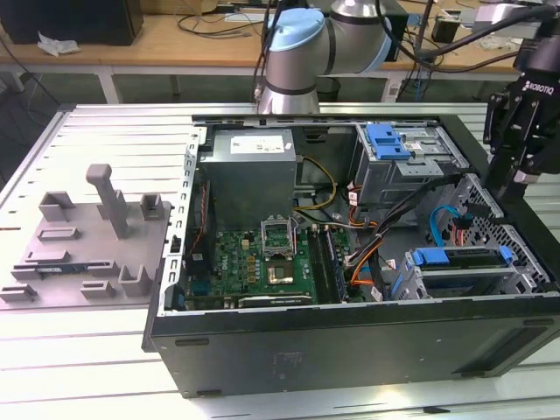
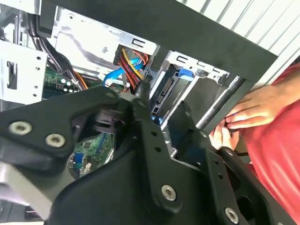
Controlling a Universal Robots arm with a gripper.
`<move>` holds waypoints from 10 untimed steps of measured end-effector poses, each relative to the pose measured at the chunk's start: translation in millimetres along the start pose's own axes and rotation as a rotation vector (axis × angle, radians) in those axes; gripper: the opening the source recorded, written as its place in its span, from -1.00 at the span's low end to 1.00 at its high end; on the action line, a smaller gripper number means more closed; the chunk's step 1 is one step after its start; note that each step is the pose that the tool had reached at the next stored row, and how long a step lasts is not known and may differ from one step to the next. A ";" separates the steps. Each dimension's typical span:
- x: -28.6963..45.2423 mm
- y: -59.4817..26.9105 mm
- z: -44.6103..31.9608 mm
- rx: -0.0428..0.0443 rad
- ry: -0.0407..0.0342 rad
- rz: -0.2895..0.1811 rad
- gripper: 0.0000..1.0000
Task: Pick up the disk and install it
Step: 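Insert the first disk wire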
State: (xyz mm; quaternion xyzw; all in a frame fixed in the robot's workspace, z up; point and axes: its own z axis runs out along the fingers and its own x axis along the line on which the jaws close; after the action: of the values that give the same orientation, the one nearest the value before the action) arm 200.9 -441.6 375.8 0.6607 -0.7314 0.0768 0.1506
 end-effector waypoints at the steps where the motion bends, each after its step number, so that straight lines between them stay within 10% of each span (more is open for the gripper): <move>1: -1.1 0.0 0.4 0.0000 0.0027 0.001 -0.18; 4: -4.9 0.3 1.1 -0.0009 0.0118 0.007 -0.18; 10: -8.0 -0.8 9.4 -0.0296 0.0045 0.089 -0.18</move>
State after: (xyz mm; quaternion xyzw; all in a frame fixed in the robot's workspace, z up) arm 201.2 -437.1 364.2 0.6249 -0.7609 0.0741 0.1584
